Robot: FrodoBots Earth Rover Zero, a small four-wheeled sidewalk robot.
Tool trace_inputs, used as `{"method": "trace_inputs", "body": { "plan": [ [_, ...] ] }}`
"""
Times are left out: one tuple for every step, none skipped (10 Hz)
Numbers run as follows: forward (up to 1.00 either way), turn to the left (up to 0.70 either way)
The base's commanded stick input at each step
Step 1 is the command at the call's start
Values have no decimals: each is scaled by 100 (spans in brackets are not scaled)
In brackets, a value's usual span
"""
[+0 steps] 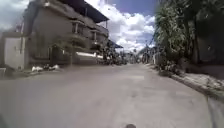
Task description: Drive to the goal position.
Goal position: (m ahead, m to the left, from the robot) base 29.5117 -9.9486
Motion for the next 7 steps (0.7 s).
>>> {"method": "trace_inputs", "body": {
  "plan": [
    [100, 0],
    [100, 1],
    [100, 5],
    [100, -17],
    [100, -40],
    [100, -40],
    [100, -40]
  ]
}}
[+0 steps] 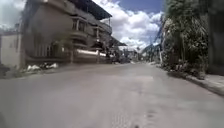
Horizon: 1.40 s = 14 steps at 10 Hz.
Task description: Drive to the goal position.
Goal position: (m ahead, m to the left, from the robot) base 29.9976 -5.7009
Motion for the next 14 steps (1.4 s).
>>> {"method": "trace_inputs", "body": {
  "plan": [
    [100, -40],
    [100, -40],
    [100, -40],
    [100, -40],
    [100, -40],
    [100, -40],
    [100, -40],
    [100, -4],
    [100, 0],
    [100, 0],
    [100, 0],
    [100, 0],
    [100, 0],
    [100, 0]
  ]
}}
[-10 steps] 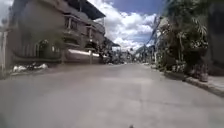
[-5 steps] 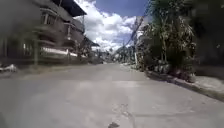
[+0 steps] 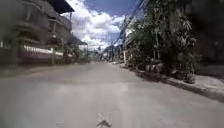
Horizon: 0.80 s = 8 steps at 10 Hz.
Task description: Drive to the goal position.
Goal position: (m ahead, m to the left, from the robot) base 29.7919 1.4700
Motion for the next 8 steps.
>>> {"method": "trace_inputs", "body": {
  "plan": [
    [100, 0],
    [100, 0],
    [100, 0],
    [100, 0],
    [100, 0],
    [100, 0],
    [100, 0],
    [100, 0]
  ]
}}
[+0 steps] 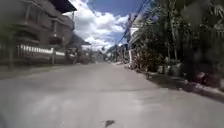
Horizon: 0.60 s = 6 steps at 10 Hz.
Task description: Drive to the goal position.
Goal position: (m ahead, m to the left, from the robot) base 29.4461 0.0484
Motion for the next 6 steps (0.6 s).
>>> {"method": "trace_inputs", "body": {
  "plan": [
    [100, 0],
    [100, 0],
    [100, 0],
    [100, 0],
    [100, 0],
    [100, 0]
  ]
}}
